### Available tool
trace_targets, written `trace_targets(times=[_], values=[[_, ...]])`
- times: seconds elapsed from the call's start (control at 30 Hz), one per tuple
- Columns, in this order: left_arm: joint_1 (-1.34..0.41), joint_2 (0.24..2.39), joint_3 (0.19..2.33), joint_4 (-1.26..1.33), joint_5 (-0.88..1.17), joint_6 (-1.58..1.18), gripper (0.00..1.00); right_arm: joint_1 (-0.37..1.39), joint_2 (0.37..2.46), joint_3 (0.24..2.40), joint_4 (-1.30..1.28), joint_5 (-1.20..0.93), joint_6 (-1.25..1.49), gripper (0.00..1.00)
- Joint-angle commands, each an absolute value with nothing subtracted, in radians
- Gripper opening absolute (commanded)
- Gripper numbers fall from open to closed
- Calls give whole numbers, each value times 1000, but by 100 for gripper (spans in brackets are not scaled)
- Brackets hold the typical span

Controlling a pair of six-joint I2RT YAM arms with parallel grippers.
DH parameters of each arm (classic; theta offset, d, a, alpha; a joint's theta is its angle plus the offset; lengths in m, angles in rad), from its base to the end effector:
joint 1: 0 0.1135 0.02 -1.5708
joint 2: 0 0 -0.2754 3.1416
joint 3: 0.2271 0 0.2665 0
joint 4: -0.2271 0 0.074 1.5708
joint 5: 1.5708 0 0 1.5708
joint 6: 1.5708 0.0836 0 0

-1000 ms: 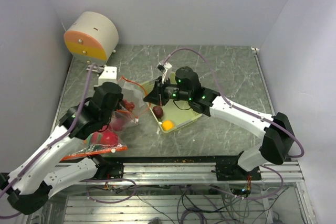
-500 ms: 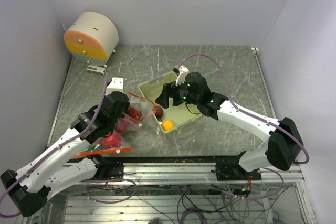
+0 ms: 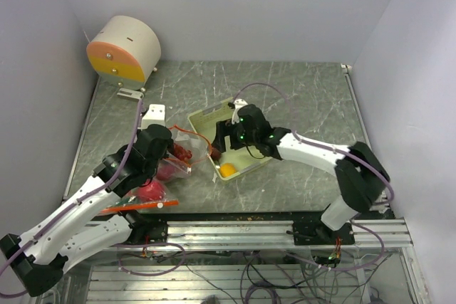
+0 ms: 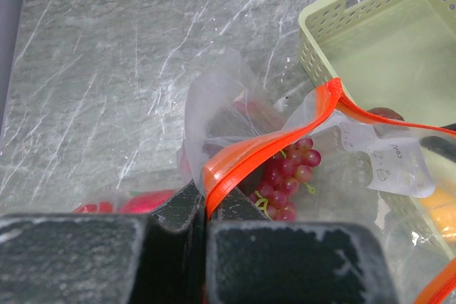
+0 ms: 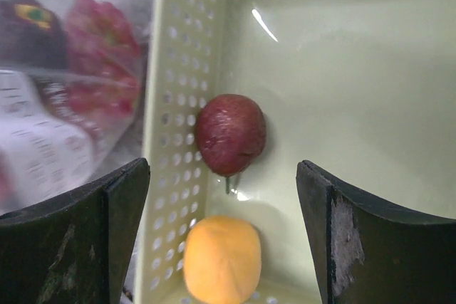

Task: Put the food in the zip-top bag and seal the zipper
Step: Pick up the fake fruit from the bin.

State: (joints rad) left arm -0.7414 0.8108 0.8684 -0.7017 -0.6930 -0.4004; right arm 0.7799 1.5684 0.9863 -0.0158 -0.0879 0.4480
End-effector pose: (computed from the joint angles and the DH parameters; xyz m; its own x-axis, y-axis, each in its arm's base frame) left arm 0.1811 -0.0934 0.3049 -0.4635 0.0178 -0.8859 -0.0411 0.9983 0.0416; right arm 0.2787 0.2859 0.2077 -0.6865 -0.0721 -0.7236 -0.5045 0.7638 0.4026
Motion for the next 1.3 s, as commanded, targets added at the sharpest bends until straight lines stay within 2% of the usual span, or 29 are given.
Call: trace_targets(times=[0.0, 0.47, 0.7, 0.8, 0.9, 1.1, 1.27], values=[[-744, 797, 892, -672, -702, -409, 7, 778, 1696, 1039, -28, -87, 447, 83], [-743, 795, 884, -669, -683, -406, 7, 843, 1879, 1082, 14, -57, 458, 79], [-744, 788, 884, -679, -679, -405, 7, 849, 1896, 1085, 22, 16, 451, 53], [-743, 778, 881, -679, -680, -405, 7, 849, 1851, 1058, 29, 81, 444, 41], [-744, 775, 879, -680, -681, -405, 7, 848, 1777, 1027, 34, 121, 432, 37], [-744, 782, 877, -675, -677, -403, 7, 854, 1486, 916, 93, 62, 383, 36], [-743, 780, 877, -679, -678, -406, 7, 944, 1296, 914, 97, -21, 299, 36]])
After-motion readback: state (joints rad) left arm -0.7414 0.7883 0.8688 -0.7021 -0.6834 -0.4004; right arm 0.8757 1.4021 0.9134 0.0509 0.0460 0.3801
